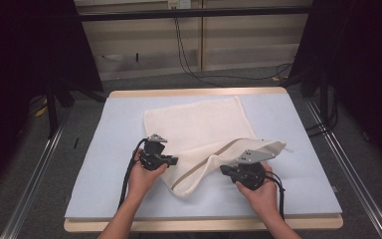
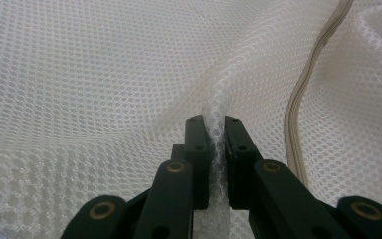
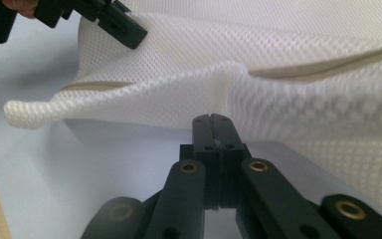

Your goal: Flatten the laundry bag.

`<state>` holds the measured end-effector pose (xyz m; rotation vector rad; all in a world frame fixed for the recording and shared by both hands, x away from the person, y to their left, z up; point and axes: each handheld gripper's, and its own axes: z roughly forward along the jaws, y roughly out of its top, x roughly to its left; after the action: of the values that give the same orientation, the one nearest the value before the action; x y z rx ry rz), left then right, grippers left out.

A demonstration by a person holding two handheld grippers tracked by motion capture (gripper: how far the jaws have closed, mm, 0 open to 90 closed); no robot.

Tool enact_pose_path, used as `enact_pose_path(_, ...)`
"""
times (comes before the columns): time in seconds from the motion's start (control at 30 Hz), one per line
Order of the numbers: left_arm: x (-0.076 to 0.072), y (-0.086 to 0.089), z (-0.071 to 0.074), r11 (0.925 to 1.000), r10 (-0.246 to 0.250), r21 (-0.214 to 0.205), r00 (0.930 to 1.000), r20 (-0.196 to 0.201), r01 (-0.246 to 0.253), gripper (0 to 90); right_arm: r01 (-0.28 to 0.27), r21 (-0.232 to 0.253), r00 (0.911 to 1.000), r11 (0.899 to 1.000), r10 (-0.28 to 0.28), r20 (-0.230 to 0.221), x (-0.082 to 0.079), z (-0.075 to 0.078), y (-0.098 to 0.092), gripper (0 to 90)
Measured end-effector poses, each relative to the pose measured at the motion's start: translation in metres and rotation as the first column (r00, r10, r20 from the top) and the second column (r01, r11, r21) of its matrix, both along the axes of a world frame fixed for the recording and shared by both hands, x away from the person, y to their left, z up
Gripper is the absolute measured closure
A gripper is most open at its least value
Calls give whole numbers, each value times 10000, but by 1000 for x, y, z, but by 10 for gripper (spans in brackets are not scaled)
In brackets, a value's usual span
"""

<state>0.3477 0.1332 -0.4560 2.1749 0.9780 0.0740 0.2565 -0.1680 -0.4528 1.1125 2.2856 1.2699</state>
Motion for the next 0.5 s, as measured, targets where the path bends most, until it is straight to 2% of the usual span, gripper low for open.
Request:
enact_pose_path(0.17, 0, 1, 0, 9999, -145, 13, 9999, -48, 146, 831, -67, 113, 9998, 9999, 65, 212, 6, 15, 6, 900)
enact_pose_path(0.33, -2, 0, 1, 9999, -90, 59, 9999, 106, 89, 829, -25, 226, 9993, 9997, 17, 370, 12, 27, 10, 900)
enact_pose_path(0.5, -3, 2, 2, 9996, -273, -22, 9996, 45, 273, 824, 113, 125, 9995, 9999, -116, 289, 20, 32, 10, 884)
